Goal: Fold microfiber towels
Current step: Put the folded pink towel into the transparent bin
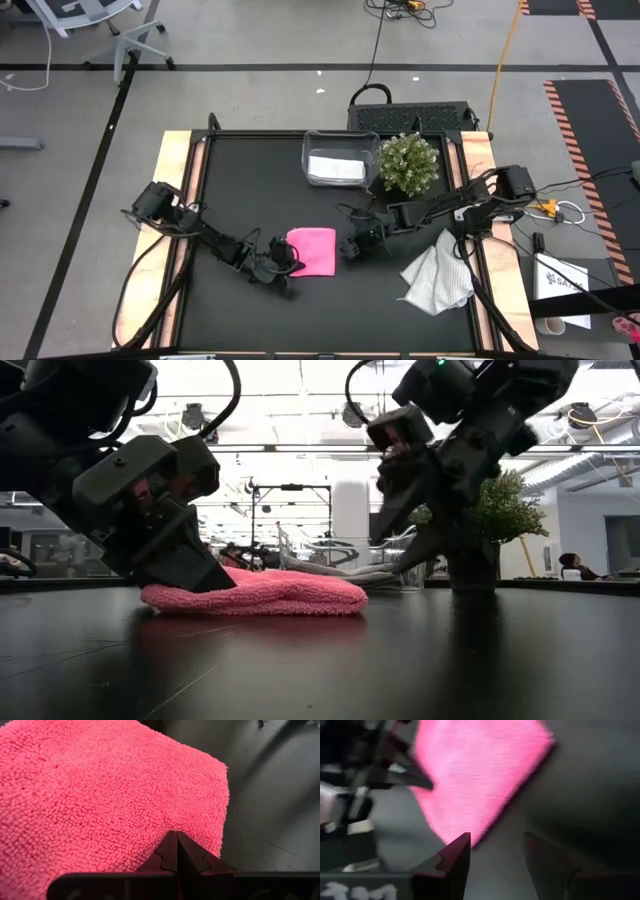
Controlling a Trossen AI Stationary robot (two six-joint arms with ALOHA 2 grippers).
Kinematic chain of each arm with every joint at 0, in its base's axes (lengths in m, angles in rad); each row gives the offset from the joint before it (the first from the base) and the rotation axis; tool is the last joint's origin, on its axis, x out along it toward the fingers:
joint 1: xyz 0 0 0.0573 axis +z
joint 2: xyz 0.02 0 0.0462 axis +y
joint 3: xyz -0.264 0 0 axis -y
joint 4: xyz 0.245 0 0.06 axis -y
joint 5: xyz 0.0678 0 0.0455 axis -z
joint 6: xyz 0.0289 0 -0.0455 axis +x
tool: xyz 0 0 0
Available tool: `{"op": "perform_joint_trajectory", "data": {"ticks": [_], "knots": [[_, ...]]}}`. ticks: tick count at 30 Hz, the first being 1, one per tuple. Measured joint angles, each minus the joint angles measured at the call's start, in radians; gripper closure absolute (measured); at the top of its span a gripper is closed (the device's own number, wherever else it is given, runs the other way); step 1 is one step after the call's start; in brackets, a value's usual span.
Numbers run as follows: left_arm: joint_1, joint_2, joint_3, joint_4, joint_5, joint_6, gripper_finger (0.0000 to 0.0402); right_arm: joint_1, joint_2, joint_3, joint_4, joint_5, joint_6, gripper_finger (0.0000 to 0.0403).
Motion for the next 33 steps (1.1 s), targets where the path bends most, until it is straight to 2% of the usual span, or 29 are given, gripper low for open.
{"op": "perform_joint_trajectory", "data": {"ticks": [3,8,16,25,33], "knots": [[0.000,0.000,0.000,-0.005,0.000,0.000,0.0401,0.023,0.001,0.000,-0.018,0.075,0.031,0.0232],[0.000,-0.001,0.000,0.004,0.000,0.002,0.0401,0.069,0.085,0.000,0.027,0.158,0.098,0.0232],[0.000,-0.001,0.001,0.000,0.004,0.003,0.0401,0.077,0.203,0.004,0.280,0.196,0.145,0.0232],[0.005,-0.001,0.001,0.005,0.004,0.014,0.0401,0.072,0.211,0.009,0.280,0.243,0.158,0.0233],[0.049,0.000,0.013,0.050,0.041,0.056,0.0401,0.038,0.218,0.045,0.266,0.266,0.067,0.0246]]}}
